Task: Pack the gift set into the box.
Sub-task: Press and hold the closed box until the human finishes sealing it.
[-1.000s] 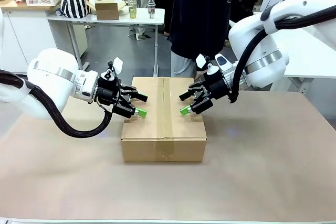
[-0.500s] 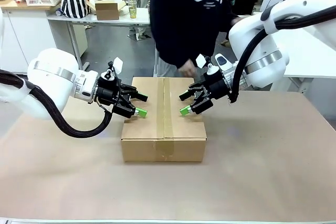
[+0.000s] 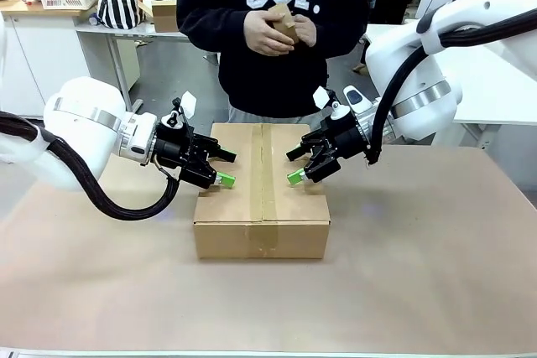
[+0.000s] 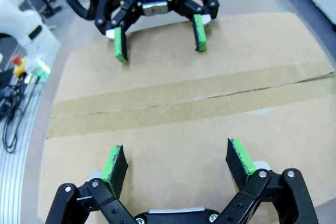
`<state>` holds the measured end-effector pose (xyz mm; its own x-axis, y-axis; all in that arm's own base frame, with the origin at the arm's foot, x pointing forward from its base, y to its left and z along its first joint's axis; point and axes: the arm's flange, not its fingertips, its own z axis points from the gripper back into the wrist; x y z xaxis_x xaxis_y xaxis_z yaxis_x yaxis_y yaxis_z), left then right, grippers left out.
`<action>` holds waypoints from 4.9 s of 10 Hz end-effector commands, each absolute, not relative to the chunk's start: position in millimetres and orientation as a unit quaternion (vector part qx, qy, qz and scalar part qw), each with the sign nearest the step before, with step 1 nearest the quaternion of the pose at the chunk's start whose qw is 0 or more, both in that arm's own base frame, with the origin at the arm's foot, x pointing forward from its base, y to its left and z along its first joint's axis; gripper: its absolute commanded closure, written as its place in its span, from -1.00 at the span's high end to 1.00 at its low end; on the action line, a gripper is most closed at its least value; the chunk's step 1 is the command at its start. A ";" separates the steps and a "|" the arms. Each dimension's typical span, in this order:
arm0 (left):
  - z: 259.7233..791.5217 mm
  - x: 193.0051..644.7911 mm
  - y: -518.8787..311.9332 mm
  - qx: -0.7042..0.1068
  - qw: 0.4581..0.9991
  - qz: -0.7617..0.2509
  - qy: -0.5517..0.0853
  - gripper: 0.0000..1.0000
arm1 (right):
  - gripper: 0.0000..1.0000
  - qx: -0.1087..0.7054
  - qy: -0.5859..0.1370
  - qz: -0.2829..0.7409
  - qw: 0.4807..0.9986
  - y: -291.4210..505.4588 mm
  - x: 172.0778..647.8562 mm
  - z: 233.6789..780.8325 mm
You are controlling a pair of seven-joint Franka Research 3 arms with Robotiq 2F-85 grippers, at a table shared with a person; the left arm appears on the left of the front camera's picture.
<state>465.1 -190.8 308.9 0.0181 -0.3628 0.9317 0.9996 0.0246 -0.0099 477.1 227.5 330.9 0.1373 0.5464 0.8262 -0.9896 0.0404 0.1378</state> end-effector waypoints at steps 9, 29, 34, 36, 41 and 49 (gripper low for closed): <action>305.8 464.1 -190.4 -0.396 0.594 -0.576 -0.398 1.00 | 1.00 0.365 -0.299 0.583 0.661 227.3 475.8 326.7; 305.8 464.1 -190.4 -0.396 0.594 -0.576 -0.398 1.00 | 1.00 0.365 -0.299 0.583 0.661 227.3 475.8 326.7; 305.8 464.1 -190.4 -0.396 0.594 -0.576 -0.398 1.00 | 1.00 0.365 -0.299 0.583 0.661 227.3 475.8 326.7; 305.8 464.1 -190.4 -0.396 0.594 -0.576 -0.398 1.00 | 1.00 0.365 -0.299 0.583 0.661 227.3 475.8 326.7; 305.8 464.1 -190.4 -0.396 0.594 -0.576 -0.398 1.00 | 1.00 0.365 -0.299 0.583 0.661 227.3 475.8 326.7; 305.8 464.1 -190.4 -0.396 0.594 -0.576 -0.398 1.00 | 1.00 0.365 -0.299 0.583 0.661 227.3 475.8 326.7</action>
<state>465.2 -190.8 309.0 0.0181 -0.3627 0.9317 0.9997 0.0245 -0.0099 477.1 227.5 331.0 0.1372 0.5464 0.8262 -0.9897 0.0405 0.1375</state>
